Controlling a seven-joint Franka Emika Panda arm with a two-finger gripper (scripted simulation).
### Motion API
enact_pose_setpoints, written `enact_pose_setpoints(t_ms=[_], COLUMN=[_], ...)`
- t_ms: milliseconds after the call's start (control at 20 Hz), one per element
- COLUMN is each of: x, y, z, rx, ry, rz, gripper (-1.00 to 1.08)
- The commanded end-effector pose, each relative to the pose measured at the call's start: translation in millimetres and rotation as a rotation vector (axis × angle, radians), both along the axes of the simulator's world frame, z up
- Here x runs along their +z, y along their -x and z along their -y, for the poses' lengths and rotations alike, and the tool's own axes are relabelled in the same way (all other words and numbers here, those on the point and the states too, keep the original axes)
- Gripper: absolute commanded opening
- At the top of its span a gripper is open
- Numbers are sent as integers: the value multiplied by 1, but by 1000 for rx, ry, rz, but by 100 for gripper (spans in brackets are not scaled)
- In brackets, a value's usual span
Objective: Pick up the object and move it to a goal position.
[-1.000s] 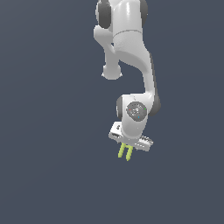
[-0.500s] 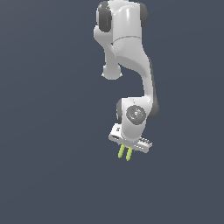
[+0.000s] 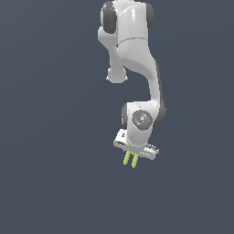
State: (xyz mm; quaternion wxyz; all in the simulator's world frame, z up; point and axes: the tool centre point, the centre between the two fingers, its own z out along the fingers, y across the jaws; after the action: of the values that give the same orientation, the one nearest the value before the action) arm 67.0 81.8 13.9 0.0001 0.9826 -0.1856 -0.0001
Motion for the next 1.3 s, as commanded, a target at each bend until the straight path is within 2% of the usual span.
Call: enact_pose_setpoints(t_ms=[0,350,900,1250], x=[1,7,29,36], y=[1,13,53,65], z=[-1,-8,-31,-39], rx=[0,0,0,0], ry=[0,0,0,0], rz=[0,0,0,0], gripper=[-100,-100,-100,-100])
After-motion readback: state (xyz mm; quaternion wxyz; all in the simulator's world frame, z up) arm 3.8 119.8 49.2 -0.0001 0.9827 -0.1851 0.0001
